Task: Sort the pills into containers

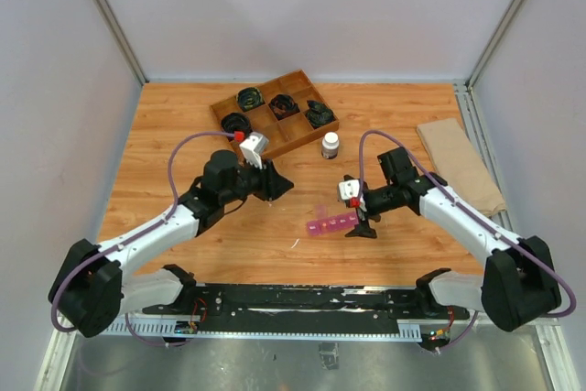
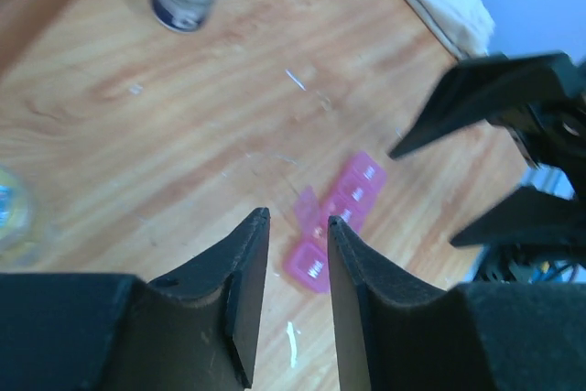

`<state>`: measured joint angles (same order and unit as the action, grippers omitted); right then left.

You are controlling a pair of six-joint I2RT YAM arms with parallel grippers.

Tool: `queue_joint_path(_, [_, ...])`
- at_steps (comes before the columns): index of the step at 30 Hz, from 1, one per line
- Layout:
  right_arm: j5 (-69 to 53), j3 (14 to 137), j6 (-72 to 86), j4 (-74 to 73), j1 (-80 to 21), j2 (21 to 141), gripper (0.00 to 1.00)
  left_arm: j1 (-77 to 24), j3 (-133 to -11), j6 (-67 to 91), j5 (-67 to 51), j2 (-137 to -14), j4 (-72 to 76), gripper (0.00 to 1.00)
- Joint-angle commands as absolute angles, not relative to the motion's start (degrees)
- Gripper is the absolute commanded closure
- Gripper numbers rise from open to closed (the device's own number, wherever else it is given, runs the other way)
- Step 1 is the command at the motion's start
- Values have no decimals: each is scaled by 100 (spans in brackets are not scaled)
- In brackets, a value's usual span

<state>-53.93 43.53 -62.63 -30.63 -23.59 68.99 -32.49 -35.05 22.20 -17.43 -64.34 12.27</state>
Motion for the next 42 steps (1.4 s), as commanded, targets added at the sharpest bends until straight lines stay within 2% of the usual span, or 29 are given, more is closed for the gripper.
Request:
queue_joint_path(1, [-4914,4490,-6957,-3295,-2357,7315,3,-3701,-3346,2484,-1826,-6639,2067,67])
queue_joint_path(7, [-4259,4560,-6821,-3148,-2516,7862,12,-3863,-3054,2629,-1379,-7161,2519,81])
queue_joint_path(25, [-4022,4781,-7100,-3282,-2584,8336,19,-3876,-2469,2909,-1765,-7946,4055,80])
queue_joint_path(42, [-4025,4930,-7177,-3318,-2584,8597,25,-3876,-2356,3032,-1589,-8251,4374,77])
